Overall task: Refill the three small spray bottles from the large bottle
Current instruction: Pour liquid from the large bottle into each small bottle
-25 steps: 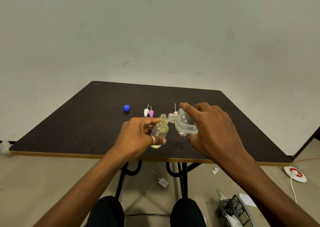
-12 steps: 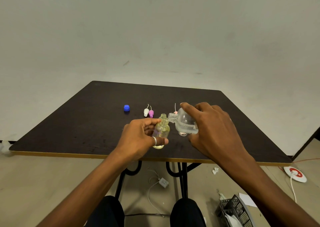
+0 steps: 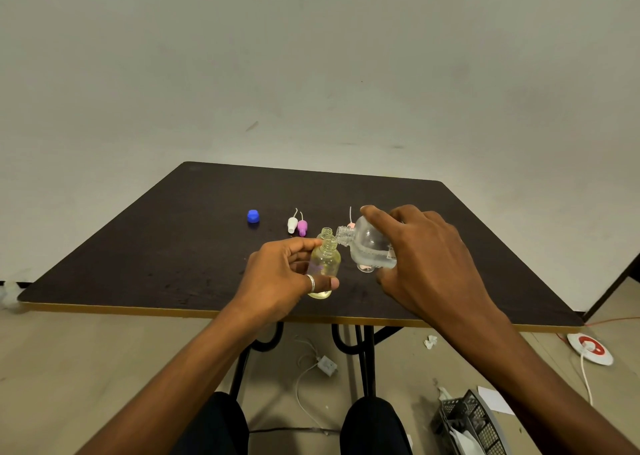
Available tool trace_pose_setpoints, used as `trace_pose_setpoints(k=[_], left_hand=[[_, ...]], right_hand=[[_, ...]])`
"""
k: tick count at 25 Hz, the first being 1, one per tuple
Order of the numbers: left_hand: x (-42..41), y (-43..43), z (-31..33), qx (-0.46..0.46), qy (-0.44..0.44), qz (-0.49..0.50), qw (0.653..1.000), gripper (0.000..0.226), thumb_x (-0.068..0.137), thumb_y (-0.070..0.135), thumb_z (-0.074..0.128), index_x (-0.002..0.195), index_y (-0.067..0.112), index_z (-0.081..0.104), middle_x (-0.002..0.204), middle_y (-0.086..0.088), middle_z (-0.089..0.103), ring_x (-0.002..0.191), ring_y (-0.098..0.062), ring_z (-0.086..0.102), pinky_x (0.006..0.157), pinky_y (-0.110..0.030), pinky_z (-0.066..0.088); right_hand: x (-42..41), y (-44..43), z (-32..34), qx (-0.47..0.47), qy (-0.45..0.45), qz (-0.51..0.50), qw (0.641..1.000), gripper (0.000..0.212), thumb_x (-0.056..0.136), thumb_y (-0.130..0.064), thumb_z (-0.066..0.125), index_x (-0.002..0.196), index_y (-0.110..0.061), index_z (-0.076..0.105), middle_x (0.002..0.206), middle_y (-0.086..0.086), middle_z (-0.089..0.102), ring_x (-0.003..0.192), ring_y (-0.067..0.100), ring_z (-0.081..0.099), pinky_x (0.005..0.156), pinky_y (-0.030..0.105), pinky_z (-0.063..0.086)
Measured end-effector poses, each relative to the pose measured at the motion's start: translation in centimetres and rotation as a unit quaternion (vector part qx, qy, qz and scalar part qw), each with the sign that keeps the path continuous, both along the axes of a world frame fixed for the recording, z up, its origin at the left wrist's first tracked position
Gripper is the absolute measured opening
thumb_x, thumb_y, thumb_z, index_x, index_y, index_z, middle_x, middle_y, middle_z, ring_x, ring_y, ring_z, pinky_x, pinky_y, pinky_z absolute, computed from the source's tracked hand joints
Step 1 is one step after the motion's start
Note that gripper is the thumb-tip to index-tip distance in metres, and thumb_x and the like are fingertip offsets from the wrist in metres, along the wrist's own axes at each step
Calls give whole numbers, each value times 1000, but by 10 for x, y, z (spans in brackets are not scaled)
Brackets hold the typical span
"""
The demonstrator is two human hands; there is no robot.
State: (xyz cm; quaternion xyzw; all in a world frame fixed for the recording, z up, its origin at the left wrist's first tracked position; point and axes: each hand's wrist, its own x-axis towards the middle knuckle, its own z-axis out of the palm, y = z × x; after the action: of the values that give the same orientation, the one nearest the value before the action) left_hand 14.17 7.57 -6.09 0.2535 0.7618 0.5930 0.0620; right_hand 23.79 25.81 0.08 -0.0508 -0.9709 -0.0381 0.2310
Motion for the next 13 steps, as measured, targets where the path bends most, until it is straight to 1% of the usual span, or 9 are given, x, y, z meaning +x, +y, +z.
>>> trace_pose_setpoints(k=[2,6,7,10,13], left_hand=[[0,1,-2,7,-7,4,1000,57,58,19,93,106,38,69,94,26,73,89,9,68,68,-6,51],[0,3,-4,13,-9,2,1000,61,59,19,93,113,32,69,99,21,74,93,7,69,79,-14,56],[0,3,-4,17,-10,0,1000,60,59,19,93,113,31,70,99,21,74,93,6,69,80,-15,56],[1,3,-5,18,-12,2,1000,61,60,19,93,115,29,69,99,22,74,92,8,68,74,-9,53],[1,3,-6,17,-13,3,1000,64,60,19,92,118,27,69,101,20,74,93,7,68,76,-11,54]], right_hand=[[0,0,0,-1,1,2,1000,83,77,-34,74,147,-36,29,131,2,54,116,26,52,96,41,46],[0,0,0,-5,2,4,1000,81,78,-33,74,147,-36,30,130,3,55,114,26,53,96,41,47],[0,0,0,-4,1,3,1000,82,78,-32,74,147,-36,30,130,3,55,114,26,53,96,41,47],[1,-1,1,-6,4,4,1000,82,78,-32,74,146,-36,31,130,3,55,114,26,53,96,41,48],[1,-1,1,-8,-1,2,1000,81,79,-34,74,147,-37,29,131,1,54,114,25,52,95,39,48]])
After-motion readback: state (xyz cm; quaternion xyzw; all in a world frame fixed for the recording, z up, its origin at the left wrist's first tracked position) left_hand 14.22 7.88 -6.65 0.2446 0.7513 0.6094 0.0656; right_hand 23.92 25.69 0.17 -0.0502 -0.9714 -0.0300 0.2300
